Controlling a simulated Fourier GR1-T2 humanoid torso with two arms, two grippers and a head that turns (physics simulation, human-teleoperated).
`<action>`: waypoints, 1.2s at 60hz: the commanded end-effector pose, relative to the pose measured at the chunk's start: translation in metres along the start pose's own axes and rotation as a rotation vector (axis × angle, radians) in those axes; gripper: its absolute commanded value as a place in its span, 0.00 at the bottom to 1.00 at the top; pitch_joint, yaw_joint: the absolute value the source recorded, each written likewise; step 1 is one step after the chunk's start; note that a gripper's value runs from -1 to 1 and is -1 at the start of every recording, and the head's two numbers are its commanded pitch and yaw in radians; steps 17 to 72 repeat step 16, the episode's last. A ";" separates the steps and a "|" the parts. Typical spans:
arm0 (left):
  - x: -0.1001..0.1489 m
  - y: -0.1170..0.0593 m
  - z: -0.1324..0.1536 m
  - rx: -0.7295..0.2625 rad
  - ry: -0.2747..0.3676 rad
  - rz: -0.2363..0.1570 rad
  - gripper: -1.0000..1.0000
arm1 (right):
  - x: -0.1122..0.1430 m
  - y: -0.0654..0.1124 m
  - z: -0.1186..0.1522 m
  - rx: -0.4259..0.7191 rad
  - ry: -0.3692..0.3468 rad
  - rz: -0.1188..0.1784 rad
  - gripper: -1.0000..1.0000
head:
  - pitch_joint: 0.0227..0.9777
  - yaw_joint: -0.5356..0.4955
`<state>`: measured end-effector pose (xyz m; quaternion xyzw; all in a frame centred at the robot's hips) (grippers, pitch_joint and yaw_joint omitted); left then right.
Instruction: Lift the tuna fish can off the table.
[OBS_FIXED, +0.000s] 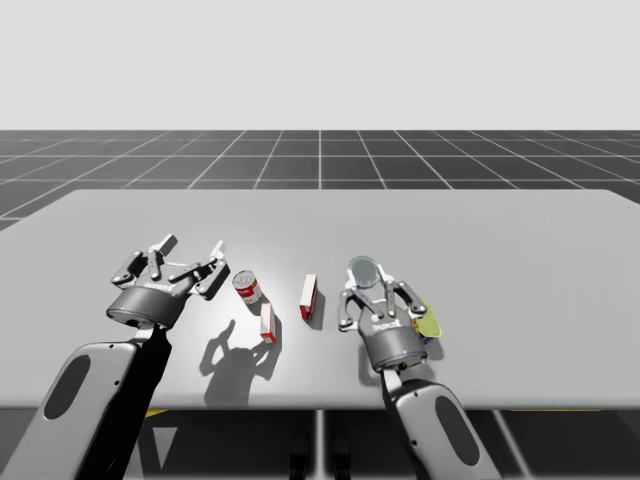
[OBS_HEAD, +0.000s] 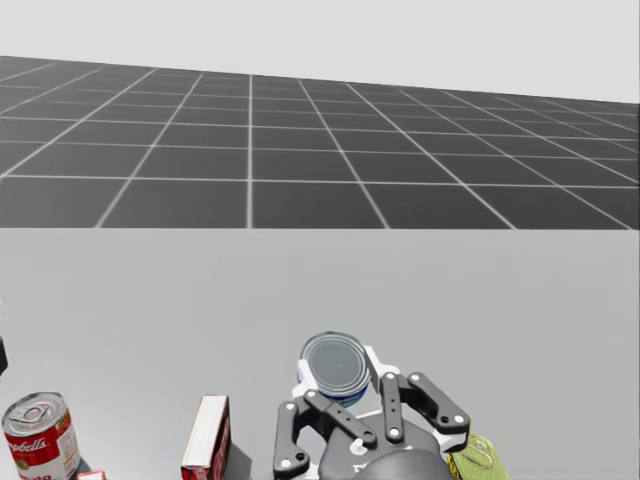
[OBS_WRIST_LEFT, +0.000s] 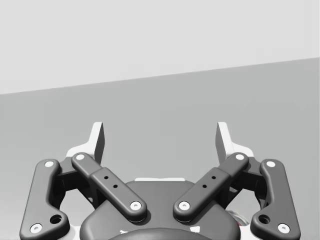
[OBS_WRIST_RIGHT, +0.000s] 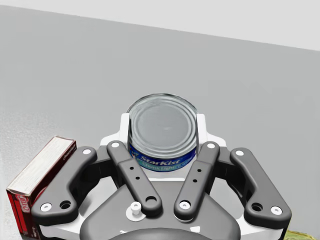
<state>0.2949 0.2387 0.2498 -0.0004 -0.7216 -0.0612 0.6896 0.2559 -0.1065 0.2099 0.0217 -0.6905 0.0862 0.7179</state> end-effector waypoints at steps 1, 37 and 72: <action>0.001 0.001 0.000 0.004 -0.002 0.002 0.00 | 0.053 -0.017 -0.004 -0.133 -0.148 -0.037 1.00 | 0.47 0.37; 0.001 0.001 0.000 0.002 -0.009 0.005 0.00 | 0.114 -0.029 0.015 -0.171 -0.412 -0.024 1.00 | 0.47 0.37; 0.001 0.001 0.000 0.002 -0.009 0.005 0.00 | 0.114 -0.029 0.015 -0.171 -0.412 -0.024 1.00 | 0.47 0.37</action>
